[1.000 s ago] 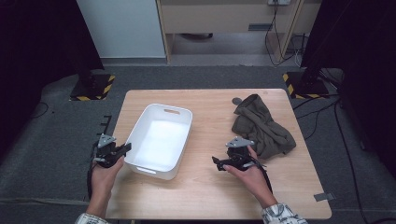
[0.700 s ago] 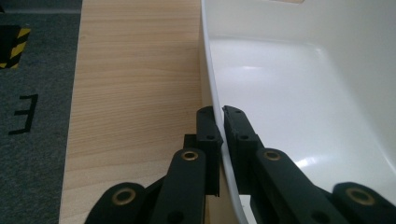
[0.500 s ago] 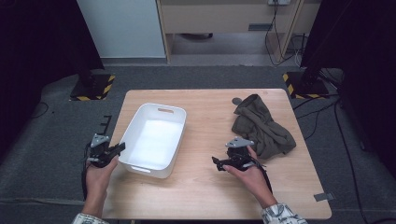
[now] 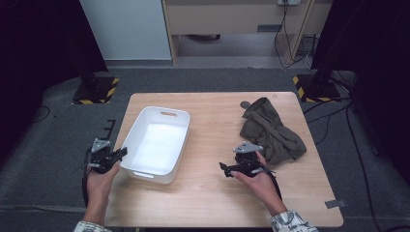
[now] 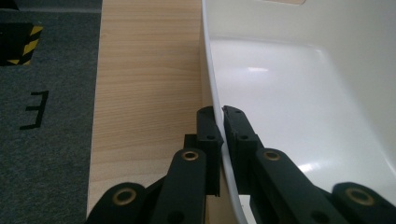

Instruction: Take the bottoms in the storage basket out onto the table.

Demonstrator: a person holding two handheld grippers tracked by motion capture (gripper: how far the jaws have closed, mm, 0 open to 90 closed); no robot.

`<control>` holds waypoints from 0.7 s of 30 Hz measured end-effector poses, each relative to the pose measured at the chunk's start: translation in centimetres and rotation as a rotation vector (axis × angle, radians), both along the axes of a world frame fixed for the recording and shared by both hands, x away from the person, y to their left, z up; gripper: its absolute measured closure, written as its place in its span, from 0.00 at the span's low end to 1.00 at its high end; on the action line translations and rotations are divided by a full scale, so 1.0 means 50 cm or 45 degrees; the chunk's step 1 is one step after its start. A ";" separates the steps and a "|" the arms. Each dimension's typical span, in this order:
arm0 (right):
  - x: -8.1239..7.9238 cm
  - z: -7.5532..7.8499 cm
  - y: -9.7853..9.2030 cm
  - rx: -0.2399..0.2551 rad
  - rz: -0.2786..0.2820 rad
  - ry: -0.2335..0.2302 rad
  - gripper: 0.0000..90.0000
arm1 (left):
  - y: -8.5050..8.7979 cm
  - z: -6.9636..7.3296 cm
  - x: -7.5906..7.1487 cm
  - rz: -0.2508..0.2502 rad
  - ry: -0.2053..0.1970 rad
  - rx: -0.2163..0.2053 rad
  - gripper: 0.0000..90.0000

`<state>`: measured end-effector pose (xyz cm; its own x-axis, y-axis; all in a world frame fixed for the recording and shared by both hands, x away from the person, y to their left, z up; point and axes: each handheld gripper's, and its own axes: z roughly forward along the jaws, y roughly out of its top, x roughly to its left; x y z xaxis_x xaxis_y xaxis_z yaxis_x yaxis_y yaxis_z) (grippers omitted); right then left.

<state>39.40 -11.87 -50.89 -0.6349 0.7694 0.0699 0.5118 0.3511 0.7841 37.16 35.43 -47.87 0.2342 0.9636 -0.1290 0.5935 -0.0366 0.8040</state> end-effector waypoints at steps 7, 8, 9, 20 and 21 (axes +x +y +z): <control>0.000 0.000 -0.001 0.000 -0.002 0.001 0.11 | 0.007 -0.001 -0.001 0.015 -0.002 -0.008 0.94; 0.000 0.000 0.000 0.000 -0.001 0.001 0.11 | 0.009 -0.001 -0.001 0.014 -0.004 -0.008 0.94; 0.000 0.000 0.000 0.001 0.000 0.001 0.11 | 0.010 -0.001 -0.001 0.015 -0.004 -0.007 0.94; 0.000 0.000 0.000 0.000 0.001 0.001 0.11 | 0.026 -0.001 0.001 0.015 -0.007 -0.009 0.94; 0.000 0.001 -0.001 0.001 0.003 -0.001 0.11 | 0.029 -0.001 0.002 0.016 -0.006 -0.011 0.94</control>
